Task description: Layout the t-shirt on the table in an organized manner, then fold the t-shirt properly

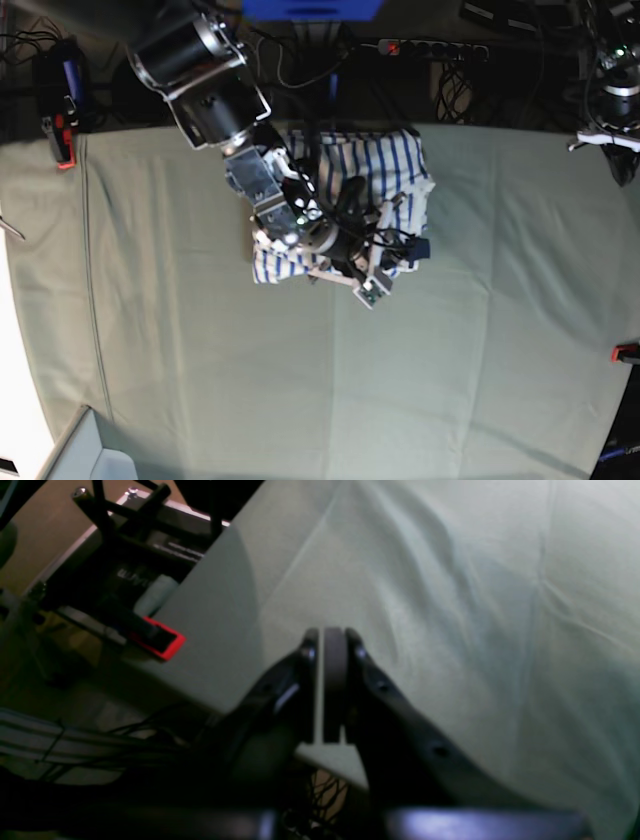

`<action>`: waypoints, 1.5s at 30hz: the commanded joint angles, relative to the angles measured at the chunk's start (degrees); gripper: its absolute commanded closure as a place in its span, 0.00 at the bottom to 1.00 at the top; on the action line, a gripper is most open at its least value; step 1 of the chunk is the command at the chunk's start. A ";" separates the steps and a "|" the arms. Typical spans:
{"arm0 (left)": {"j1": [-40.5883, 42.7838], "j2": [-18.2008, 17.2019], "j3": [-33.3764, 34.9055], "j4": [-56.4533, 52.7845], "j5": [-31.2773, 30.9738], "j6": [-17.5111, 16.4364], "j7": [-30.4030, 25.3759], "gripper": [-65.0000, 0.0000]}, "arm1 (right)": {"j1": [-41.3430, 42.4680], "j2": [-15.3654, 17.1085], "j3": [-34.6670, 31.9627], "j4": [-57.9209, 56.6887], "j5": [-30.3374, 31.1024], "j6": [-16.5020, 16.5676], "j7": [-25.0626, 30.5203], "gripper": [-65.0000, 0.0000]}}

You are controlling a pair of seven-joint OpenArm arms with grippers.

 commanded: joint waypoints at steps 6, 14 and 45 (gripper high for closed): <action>-0.11 -0.89 -0.40 0.94 -0.04 0.28 -1.62 0.96 | 3.03 -0.71 0.05 -2.78 0.52 -0.06 5.31 0.82; -1.34 -0.72 -0.05 0.94 -0.40 0.46 -1.62 0.94 | -5.93 1.39 2.16 19.90 0.34 -0.06 5.05 0.81; -16.55 8.07 29.67 -7.33 -1.19 0.28 12.97 0.29 | -27.82 12.38 29.15 48.12 0.34 -0.06 -4.09 0.81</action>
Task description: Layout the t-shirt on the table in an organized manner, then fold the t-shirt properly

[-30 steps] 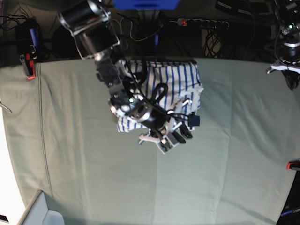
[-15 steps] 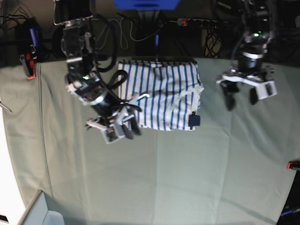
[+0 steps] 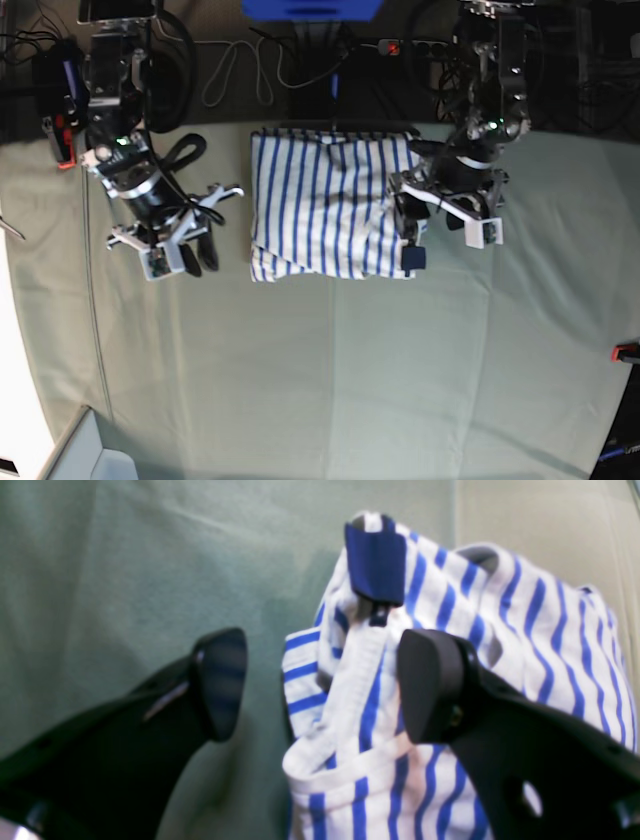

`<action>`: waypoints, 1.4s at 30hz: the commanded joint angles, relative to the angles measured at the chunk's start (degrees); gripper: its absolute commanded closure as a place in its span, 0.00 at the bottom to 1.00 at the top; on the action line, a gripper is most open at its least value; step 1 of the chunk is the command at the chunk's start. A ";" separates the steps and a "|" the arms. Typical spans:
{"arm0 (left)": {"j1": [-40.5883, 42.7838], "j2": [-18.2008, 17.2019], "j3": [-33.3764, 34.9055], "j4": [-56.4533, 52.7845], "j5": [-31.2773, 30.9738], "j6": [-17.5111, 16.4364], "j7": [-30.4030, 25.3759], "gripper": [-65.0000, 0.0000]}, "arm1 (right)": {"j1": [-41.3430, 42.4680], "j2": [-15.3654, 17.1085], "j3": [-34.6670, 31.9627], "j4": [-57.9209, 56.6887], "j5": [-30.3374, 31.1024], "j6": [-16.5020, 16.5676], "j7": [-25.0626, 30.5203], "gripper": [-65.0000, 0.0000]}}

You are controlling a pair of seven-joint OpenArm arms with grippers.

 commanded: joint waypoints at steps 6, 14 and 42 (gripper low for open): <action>-0.97 -1.71 0.07 -5.48 -9.98 -0.51 -1.15 0.29 | 0.20 0.19 0.25 1.04 0.63 -0.06 1.39 0.81; -1.76 -3.90 3.15 -9.61 -14.73 -0.51 -1.15 0.29 | 0.37 -0.17 -0.10 1.04 0.63 -0.06 1.30 0.81; -5.28 -4.52 6.58 -18.05 -14.99 -0.51 -1.24 1.00 | -0.42 -0.17 -0.01 1.04 0.63 -0.06 1.30 0.81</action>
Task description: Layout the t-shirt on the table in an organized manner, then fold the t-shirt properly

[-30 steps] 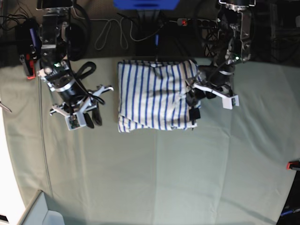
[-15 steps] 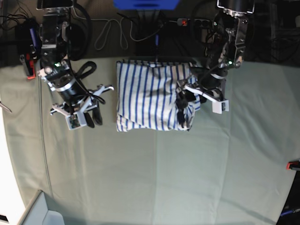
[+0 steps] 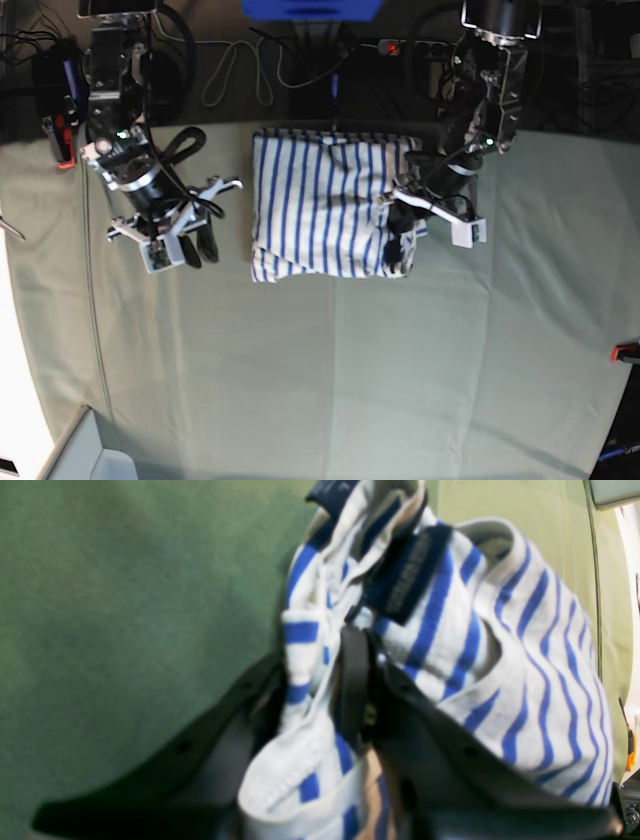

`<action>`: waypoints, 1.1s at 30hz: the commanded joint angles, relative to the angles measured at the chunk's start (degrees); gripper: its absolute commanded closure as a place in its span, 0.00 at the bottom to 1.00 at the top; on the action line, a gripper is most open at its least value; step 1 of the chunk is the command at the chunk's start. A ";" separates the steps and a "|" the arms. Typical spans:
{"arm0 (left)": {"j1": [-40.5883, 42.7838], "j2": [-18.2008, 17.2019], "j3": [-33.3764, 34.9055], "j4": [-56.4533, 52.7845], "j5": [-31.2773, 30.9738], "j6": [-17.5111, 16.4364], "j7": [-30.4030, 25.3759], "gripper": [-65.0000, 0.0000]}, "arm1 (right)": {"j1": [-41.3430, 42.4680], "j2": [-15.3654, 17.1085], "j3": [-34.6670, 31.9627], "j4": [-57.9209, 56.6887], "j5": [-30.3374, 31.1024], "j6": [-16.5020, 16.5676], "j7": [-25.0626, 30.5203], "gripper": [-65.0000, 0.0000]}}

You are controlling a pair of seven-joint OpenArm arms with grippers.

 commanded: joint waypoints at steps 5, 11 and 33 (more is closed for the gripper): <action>-1.81 -0.37 -0.20 0.02 2.06 1.98 3.81 1.00 | 0.59 0.03 0.14 1.04 0.65 -0.06 1.50 0.81; -9.64 -4.94 4.20 -2.70 2.67 1.90 3.90 1.00 | 0.15 0.03 0.23 1.04 0.65 -0.06 1.50 0.81; -39.53 -3.01 42.62 -14.39 16.83 1.90 3.28 1.00 | -0.91 0.29 4.36 1.12 0.56 -0.06 -0.52 0.81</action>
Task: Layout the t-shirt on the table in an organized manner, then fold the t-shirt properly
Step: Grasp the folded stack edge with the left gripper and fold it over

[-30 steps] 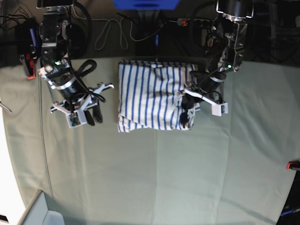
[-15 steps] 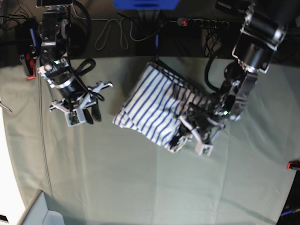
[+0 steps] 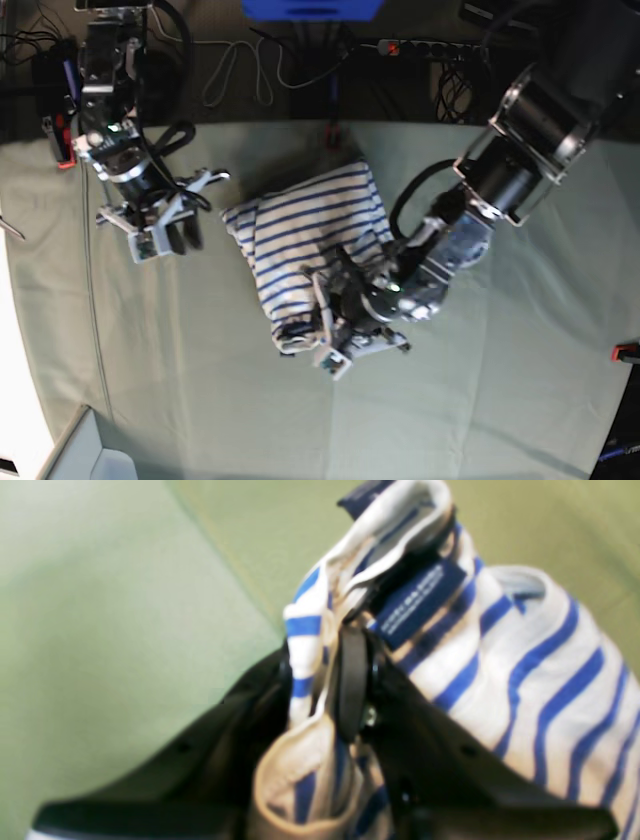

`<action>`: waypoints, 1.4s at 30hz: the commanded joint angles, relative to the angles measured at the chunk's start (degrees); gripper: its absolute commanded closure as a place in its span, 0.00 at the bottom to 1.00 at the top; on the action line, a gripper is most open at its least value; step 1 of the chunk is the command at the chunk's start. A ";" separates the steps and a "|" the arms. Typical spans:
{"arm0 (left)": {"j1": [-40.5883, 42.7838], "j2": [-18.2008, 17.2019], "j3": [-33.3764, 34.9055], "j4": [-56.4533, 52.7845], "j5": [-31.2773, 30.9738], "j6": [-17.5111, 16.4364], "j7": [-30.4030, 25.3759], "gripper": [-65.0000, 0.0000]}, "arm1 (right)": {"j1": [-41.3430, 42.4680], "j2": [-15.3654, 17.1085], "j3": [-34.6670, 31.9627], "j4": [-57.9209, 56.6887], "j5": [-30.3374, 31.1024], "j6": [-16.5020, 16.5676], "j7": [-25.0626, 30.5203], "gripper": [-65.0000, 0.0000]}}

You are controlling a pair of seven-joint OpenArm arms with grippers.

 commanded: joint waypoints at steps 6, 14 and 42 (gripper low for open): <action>-1.72 5.64 -0.40 -3.20 9.21 -0.12 -3.02 1.00 | 0.09 0.14 3.77 1.83 0.61 -0.06 1.34 0.81; -1.54 5.90 -0.31 -3.20 9.56 -0.12 -9.52 1.00 | -1.14 -0.03 5.71 2.00 0.61 -0.06 1.34 0.81; 1.36 -3.42 -7.43 17.90 9.56 0.50 -9.17 0.21 | -1.93 -0.12 5.71 1.92 0.69 -0.06 1.34 0.82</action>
